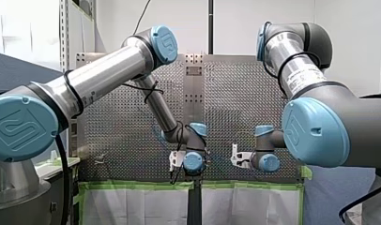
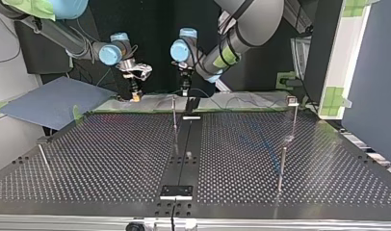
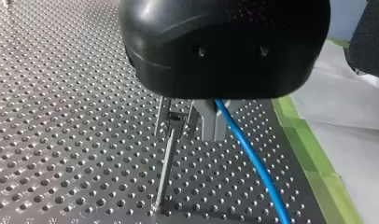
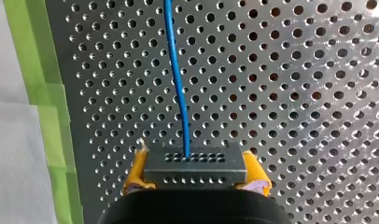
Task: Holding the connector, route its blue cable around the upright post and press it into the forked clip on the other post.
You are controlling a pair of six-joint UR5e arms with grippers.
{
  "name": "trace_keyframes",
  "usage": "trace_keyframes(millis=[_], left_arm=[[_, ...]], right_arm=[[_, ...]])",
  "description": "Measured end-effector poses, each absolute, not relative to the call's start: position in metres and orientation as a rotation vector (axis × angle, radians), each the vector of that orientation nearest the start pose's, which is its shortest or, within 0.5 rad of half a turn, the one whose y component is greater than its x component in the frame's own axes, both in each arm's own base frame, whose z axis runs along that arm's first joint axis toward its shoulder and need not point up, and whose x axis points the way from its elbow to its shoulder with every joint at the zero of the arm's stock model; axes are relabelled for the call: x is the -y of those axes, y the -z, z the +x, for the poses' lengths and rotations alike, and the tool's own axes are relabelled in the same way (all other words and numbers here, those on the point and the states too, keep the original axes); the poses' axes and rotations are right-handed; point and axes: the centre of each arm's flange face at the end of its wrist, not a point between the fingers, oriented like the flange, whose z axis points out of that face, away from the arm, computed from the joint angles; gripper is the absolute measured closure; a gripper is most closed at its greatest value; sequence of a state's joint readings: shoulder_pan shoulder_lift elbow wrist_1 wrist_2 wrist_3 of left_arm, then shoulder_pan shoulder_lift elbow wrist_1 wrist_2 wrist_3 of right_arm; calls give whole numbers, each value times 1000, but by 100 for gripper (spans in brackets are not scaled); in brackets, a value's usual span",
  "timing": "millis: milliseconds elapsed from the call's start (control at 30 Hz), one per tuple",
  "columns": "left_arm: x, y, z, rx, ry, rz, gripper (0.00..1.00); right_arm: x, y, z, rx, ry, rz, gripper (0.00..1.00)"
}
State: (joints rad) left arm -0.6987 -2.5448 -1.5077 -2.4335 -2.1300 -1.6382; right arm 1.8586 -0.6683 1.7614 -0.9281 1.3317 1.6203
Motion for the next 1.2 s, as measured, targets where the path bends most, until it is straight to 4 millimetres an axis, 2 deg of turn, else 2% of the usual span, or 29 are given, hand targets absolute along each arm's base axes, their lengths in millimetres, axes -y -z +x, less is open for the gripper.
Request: trace_keyframes(millis=[400, 1000, 1200], left_arm=[[481, 14, 469, -1752, 62, 151, 100], [472, 14, 481, -1769, 65, 152, 100], [469, 26, 482, -1794, 52, 154, 100]], right_arm=[[529, 34, 319, 1072, -1533, 1702, 100], [530, 34, 321, 1064, -1536, 1696, 100], [529, 35, 322, 1064, -1537, 1698, 100]])
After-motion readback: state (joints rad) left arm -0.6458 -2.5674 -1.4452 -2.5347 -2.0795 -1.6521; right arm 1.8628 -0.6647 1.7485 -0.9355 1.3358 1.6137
